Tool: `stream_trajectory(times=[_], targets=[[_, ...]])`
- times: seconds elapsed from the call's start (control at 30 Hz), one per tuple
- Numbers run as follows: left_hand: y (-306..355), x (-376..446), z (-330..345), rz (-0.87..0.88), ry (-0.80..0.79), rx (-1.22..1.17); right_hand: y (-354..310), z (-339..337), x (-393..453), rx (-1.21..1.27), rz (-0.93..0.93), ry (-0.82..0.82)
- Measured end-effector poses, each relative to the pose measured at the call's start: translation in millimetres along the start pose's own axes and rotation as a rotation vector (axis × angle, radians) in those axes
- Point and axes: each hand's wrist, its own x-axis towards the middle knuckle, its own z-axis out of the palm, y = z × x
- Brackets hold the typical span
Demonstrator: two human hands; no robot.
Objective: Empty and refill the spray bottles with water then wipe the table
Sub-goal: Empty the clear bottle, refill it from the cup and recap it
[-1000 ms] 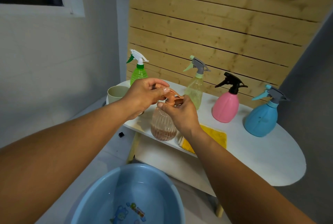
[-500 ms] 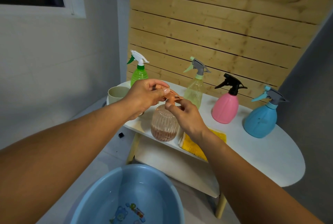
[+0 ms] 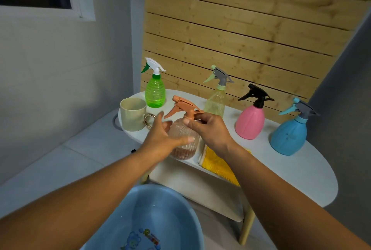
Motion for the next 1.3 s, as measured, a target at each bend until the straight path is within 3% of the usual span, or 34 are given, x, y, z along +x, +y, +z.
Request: stream_trajectory(times=[0.13,0.3,0.47,0.57,0.67,0.87,0.97,1.13,1.3], targets=[[-22.8,2.7,11.5,0.016,0.036,0.146,0.5,6.1,-0.7,-0.111,-0.021,0.116],[-23.9,6.1,15.6,0.021,0.067,0.127,1.6,20.4,-1.9,-0.208,0.037,0.272],[-22.7,6.0,24.1,0.092,0.114,0.254,-13.6,4.7,5.5,-0.094,0.048,0.212],[-19.6,5.1,32.2,0.087,0.183,0.315,-41.7,-12.3,22.5,-0.363,-0.098,0.052],[-16.0,10.4,31.9,0.058,0.184,0.32,-66.9,-22.9,37.7,-0.582,-0.099,-0.13],[18.5,62.0,15.0,0.059,0.163,0.162,-106.3,-30.1,84.0,-0.771,-0.187,0.0],[38.7,91.5,9.5,0.088,0.204,0.212,-126.5,-31.3,118.6,-0.816,-0.199,0.056],[46.5,134.9,8.3,-0.003,0.3,0.286,-133.9,-23.5,172.9,-0.959,-0.188,0.051],[28.8,160.7,20.8,-0.106,0.336,0.168,-110.8,-14.2,207.1,-1.08,-0.146,0.001]])
